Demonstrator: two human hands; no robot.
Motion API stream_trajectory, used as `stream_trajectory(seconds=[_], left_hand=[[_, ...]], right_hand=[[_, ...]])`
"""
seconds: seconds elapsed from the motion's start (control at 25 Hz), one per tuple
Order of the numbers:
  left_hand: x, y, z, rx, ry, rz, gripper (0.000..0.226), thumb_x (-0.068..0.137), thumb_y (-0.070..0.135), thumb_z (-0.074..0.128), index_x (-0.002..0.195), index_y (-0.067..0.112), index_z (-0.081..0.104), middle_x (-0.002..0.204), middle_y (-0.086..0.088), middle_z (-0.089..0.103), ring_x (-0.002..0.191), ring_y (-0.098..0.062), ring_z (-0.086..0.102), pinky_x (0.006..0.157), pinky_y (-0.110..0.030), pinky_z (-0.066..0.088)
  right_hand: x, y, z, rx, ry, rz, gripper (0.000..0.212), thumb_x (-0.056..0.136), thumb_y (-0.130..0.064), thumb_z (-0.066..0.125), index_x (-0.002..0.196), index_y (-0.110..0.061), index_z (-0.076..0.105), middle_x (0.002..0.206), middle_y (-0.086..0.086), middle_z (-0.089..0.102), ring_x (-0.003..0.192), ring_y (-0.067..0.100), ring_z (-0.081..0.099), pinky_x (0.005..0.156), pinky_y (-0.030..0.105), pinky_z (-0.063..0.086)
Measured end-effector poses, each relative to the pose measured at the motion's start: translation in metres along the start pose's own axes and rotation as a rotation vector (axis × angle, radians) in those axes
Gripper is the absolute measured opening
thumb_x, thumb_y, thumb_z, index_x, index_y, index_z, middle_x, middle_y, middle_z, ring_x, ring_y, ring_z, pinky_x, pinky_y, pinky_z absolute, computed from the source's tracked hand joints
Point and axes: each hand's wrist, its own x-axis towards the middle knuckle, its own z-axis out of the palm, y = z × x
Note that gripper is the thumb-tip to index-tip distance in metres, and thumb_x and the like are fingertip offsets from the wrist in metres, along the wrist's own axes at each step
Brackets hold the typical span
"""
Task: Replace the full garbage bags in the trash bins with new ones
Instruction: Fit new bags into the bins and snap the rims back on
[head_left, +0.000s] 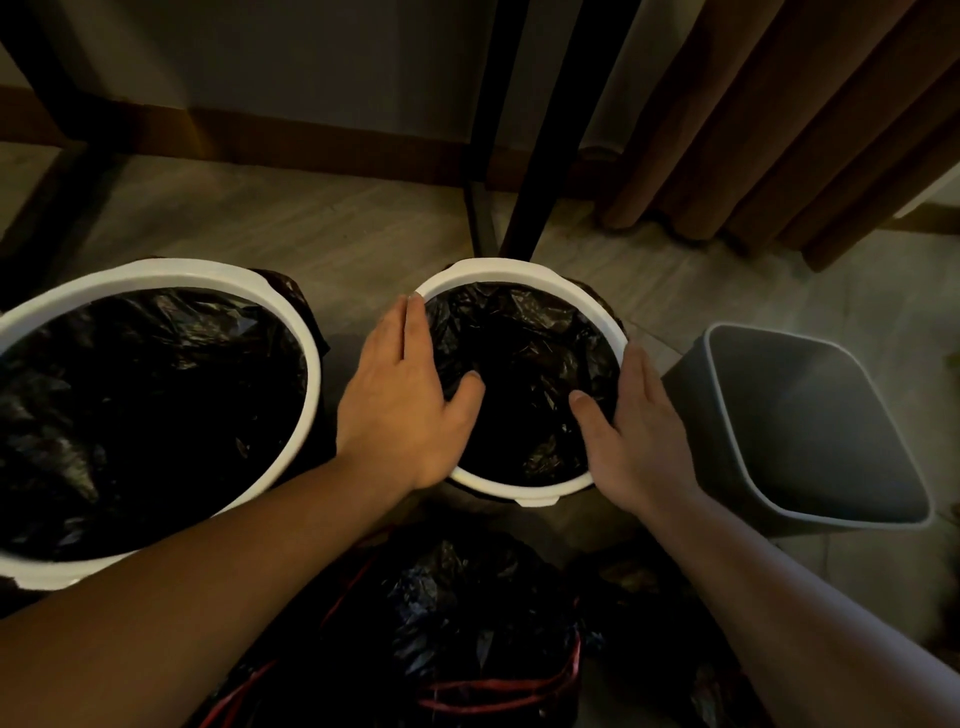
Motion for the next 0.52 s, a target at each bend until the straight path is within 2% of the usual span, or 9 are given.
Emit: stream_trajectory(seconds=[0.12,0.2,0.28,0.36,0.4,0.44,0.52], left_hand=[[0.003,0.004,-0.004,0.028,-0.053,-0.022,0.094,0.093,0.069,0.038,0.165,0.021,0.003,0.174,0.0,0.007,0.156,-0.026,0.019,0.12,-0.046,0.033],[0.006,0.004,-0.008,-0.003,-0.108,-0.046,0.091,0.094,0.069,0.037,0.165,0.023,0.003,0.174,0.005,0.005,0.155,-0.026,0.021,0.118,-0.047,0.034],[0.011,0.0,-0.011,-0.087,-0.108,-0.066,0.084,0.096,0.064,0.038,0.164,0.025,0.008,0.172,0.005,0.013,0.153,-0.023,0.028,0.115,-0.045,0.036],[0.016,-0.007,-0.01,-0.202,-0.036,-0.058,0.073,0.098,0.053,0.042,0.163,0.025,0.022,0.166,0.004,0.03,0.148,-0.018,0.036,0.111,-0.038,0.037],[0.018,-0.009,-0.009,-0.257,-0.008,-0.054,0.069,0.099,0.048,0.044,0.162,0.024,0.026,0.164,0.004,0.035,0.146,-0.014,0.036,0.111,-0.034,0.035],[0.018,-0.009,-0.007,-0.323,0.0,-0.059,0.068,0.099,0.045,0.047,0.162,0.023,0.029,0.163,0.005,0.037,0.146,-0.011,0.034,0.113,-0.031,0.032],[0.014,-0.012,-0.005,-0.478,-0.03,-0.088,0.076,0.095,0.052,0.048,0.163,0.025,0.028,0.165,0.007,0.033,0.148,-0.003,0.028,0.117,-0.027,0.025]], right_hand=[[0.003,-0.003,-0.004,-0.095,-0.024,0.014,0.097,0.092,-0.075,0.031,0.165,-0.02,-0.001,0.174,0.006,0.013,0.158,0.024,0.02,0.126,0.051,0.025],[0.003,-0.008,-0.014,-0.132,-0.062,0.04,0.094,0.096,-0.073,0.036,0.165,-0.019,0.002,0.174,0.006,0.014,0.159,0.024,0.018,0.127,0.051,0.022],[0.001,-0.018,-0.022,-0.237,0.098,-0.089,0.085,0.095,-0.069,0.044,0.159,-0.018,0.022,0.165,0.009,0.029,0.153,0.027,0.029,0.121,0.048,0.031],[0.011,-0.037,-0.026,-0.201,0.243,-0.322,0.058,0.093,-0.054,0.054,0.139,-0.02,0.047,0.14,0.006,0.053,0.128,0.023,0.052,0.102,0.036,0.045],[0.025,-0.05,-0.025,-0.128,0.192,-0.375,0.046,0.093,-0.046,0.057,0.131,-0.021,0.056,0.127,0.003,0.06,0.114,0.02,0.059,0.093,0.031,0.047],[0.041,-0.069,-0.024,-0.048,0.054,-0.378,0.038,0.093,-0.041,0.059,0.125,-0.022,0.062,0.117,0.0,0.066,0.105,0.018,0.063,0.087,0.029,0.048],[0.067,-0.11,-0.002,0.019,-0.291,-0.26,0.031,0.094,-0.033,0.063,0.123,-0.02,0.067,0.109,-0.002,0.071,0.101,0.018,0.066,0.086,0.03,0.049]])
